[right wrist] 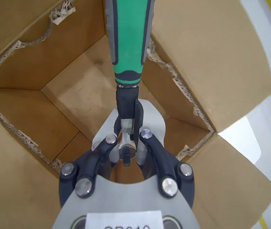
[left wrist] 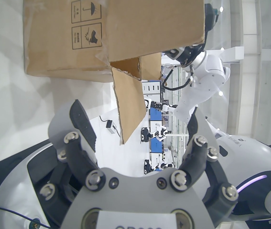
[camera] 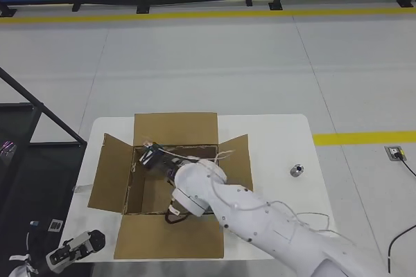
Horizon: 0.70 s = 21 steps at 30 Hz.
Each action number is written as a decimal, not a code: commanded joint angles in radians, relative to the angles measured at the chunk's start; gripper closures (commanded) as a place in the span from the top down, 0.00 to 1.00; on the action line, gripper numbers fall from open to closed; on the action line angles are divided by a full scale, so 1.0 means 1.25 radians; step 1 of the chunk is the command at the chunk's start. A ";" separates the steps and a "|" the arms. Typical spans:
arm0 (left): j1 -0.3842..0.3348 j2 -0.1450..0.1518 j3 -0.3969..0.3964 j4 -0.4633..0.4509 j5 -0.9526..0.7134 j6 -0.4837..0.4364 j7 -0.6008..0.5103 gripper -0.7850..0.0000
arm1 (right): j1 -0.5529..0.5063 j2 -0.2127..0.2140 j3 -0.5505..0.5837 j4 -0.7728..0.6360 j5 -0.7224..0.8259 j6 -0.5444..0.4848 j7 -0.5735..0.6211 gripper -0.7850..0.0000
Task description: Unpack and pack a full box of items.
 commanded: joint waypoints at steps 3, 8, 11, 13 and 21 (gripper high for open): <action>0.001 -0.002 0.000 0.003 -0.001 -0.001 -0.003 1.00 | 0.028 -0.063 -0.056 0.141 0.022 -0.002 -0.012 0.00; 0.004 -0.004 -0.006 -0.004 0.004 -0.001 -0.011 1.00 | 0.048 -0.142 -0.111 0.292 0.022 -0.012 -0.013 0.00; 0.006 -0.005 -0.010 -0.011 0.008 -0.001 -0.012 1.00 | 0.057 -0.185 -0.127 0.368 0.027 -0.022 -0.010 0.00; 0.008 -0.006 -0.011 -0.013 0.009 -0.001 -0.011 1.00 | 0.063 -0.210 -0.131 0.415 0.034 -0.032 -0.009 0.00; 0.011 -0.007 -0.012 -0.017 0.013 -0.002 -0.018 1.00 | 0.072 -0.237 -0.134 0.470 0.036 -0.028 0.002 0.00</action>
